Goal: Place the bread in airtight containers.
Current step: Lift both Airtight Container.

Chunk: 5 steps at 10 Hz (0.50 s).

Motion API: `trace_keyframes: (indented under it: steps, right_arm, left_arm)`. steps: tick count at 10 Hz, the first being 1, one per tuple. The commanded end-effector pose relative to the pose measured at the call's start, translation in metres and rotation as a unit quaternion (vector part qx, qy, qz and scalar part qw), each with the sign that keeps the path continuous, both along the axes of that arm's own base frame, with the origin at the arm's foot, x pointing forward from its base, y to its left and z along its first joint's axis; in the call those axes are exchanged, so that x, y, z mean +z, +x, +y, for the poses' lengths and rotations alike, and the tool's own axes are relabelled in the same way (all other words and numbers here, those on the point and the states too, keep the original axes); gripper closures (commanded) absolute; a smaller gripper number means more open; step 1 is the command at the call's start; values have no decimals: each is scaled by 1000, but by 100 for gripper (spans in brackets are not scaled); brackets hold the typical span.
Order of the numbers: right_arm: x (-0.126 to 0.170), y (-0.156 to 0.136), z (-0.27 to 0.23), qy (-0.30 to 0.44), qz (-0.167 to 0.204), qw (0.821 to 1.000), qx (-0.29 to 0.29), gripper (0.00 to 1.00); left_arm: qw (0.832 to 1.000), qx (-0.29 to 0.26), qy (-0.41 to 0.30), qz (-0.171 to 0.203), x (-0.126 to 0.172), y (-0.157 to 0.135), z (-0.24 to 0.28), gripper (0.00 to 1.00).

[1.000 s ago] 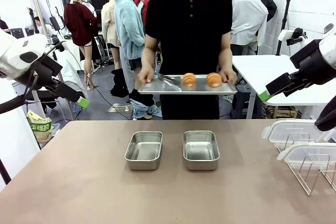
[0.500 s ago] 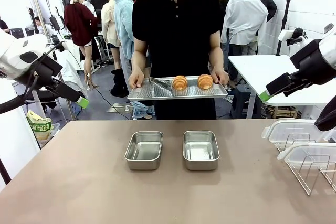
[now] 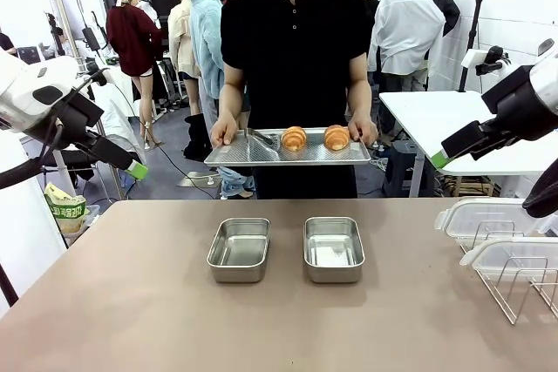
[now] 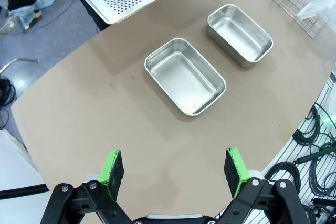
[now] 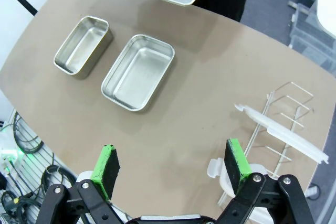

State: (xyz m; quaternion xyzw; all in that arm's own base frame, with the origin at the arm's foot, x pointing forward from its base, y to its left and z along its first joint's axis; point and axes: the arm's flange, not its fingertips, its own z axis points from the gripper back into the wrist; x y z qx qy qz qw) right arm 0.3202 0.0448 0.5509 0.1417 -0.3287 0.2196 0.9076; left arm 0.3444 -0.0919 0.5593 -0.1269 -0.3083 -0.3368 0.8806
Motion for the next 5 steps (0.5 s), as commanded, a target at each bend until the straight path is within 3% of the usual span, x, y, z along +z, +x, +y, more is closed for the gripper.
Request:
trace_keyframes:
  steps: [1, 5]
  right_arm:
    - [0, 0, 0, 5, -1, 1000, 2, 0]
    - [0, 0, 0, 5, -1, 1000, 2, 0]
  left_arm:
    - [1000, -4, -6, 2, -1, 1, 1, 0]
    - [1000, -4, -6, 2, -1, 1, 1, 0]
